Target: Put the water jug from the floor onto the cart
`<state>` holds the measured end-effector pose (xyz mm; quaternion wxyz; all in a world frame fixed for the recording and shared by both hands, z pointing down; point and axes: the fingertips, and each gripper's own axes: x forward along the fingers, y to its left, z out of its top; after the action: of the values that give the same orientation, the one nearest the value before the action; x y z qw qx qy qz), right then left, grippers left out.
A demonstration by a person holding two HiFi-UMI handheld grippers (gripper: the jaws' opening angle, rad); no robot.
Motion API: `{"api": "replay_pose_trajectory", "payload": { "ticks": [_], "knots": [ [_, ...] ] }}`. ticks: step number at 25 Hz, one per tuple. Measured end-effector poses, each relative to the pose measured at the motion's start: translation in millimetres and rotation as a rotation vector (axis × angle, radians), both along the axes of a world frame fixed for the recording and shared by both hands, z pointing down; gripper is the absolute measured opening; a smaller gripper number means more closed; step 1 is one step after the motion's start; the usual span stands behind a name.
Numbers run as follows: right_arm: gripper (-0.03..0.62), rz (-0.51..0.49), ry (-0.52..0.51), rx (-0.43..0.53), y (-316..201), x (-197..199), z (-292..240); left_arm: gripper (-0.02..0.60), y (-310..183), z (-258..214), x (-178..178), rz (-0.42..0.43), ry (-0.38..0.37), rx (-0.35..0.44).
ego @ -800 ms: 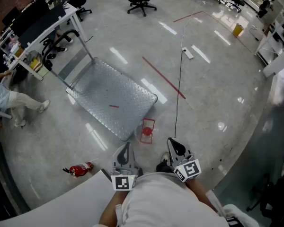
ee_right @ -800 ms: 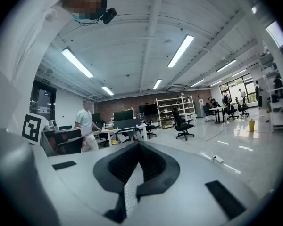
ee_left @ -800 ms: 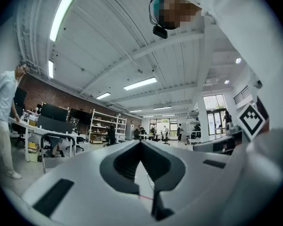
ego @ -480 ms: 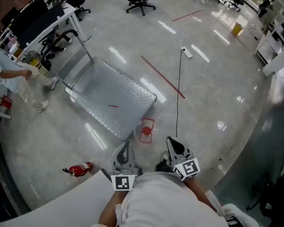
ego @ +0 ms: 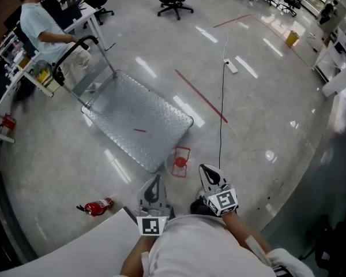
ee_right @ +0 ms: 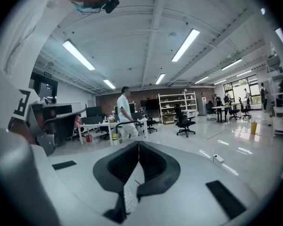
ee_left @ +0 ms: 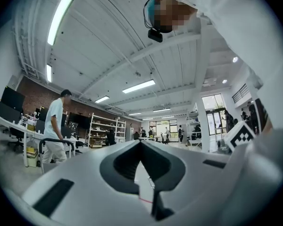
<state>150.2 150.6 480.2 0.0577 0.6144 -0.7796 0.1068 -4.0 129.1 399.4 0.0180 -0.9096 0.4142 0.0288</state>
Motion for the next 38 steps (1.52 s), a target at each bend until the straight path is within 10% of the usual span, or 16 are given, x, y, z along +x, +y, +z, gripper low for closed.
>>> {"api": "replay_pose_trajectory", "payload": {
  "ticks": [12,22,38],
  "knots": [
    [0.019,-0.093,0.143,-0.495,-61,-11,187,0.003,-16,-11,11,0.008,0.033,-0.02],
    [0.17,-0.176,0.208,-0.879,-61,-28,345,0.003,-8,5,-12,-0.007,0.031,-0.072],
    [0.219,-0.137,0.22,-1.035,-61,-30,478,0.003,-40,82,-34,-0.064,-0.008,-0.183]
  ]
}}
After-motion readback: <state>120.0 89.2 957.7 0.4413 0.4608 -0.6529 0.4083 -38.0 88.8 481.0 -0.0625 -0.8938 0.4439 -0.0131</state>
